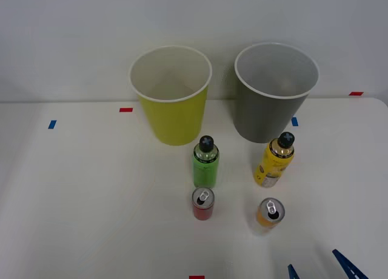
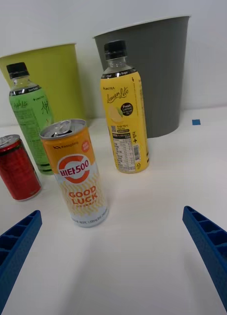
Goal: Put cans in the gray bin, plastic bottles in the light green bin
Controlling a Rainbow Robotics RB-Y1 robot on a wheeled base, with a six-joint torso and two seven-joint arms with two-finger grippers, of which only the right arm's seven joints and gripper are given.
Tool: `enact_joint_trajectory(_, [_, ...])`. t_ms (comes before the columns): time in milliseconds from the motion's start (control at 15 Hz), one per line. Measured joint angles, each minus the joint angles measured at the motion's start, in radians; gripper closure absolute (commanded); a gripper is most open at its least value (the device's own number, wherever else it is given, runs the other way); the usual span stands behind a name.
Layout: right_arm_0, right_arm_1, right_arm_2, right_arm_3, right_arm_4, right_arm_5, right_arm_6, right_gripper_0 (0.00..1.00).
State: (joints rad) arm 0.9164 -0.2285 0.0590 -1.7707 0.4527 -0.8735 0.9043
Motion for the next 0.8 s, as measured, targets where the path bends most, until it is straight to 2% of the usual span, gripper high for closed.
enact_joint_trajectory(200, [-0.015, -0.015, 0.03, -0.003, -0.034, -0.001, 0.12, 0.0])
enact_joint_trajectory(400, [-0.035, -0.022, 0.089, 0.012, -0.126, 0.002, 0.25, 0.0])
enact_joint_trajectory(533, [-0.052, -0.036, 0.114, 0.014, -0.181, 0.005, 0.272, 0.0])
enact_joint_trajectory(800, [-0.078, -0.068, 0.144, 0.014, -0.195, 0.035, 0.276, 0.0])
